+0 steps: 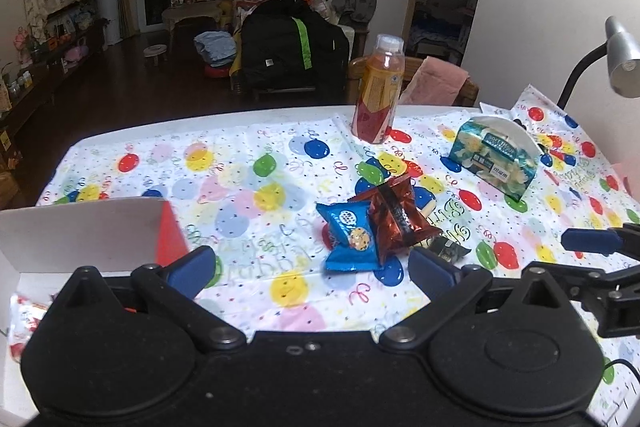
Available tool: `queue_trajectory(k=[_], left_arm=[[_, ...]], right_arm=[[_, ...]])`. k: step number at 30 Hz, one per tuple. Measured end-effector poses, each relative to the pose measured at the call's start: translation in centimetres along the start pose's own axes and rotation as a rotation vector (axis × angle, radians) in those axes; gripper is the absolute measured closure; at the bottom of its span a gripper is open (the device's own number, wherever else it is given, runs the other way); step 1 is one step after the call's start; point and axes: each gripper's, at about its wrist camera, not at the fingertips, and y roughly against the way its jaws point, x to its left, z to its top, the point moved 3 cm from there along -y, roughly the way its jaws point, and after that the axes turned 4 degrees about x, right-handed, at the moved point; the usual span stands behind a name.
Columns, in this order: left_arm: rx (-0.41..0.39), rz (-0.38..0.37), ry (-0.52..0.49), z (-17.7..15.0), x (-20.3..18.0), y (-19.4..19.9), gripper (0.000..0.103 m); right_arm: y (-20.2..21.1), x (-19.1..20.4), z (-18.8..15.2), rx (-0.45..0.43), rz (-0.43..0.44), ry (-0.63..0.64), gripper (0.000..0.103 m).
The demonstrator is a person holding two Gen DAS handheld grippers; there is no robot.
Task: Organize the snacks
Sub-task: 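Grasp the blue cookie packet with the left tool while the right tool grasps the dark candy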
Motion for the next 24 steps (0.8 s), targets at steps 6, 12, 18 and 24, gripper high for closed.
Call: queue_trajectory(k=[6,12,18,24], left_arm=[[0.031,0.041,0.02,0.8,-1.4,-3.6,0.001],[0.042,0.076,0.02,1.8,-2.4,-7.0,0.001],[0.071,0.1,0.019,2.4,-3.0,-10.1,0.003],[0.12,0.109,0.035,2.7,-3.0,-12.9,0.007]], right_arm=[[-2.1,-3.4,0.2,0.033,-0.012,-0.029,0.012],[-5.3,-5.1,0.4,0.083,-0.023,-0.027,0.012],[-8.8,-6.8,0.4,0.142,-0.03,-0.077,0.012],[-11.5,-7.0,0.4,0.183,-0.016,-0.079,0.012]])
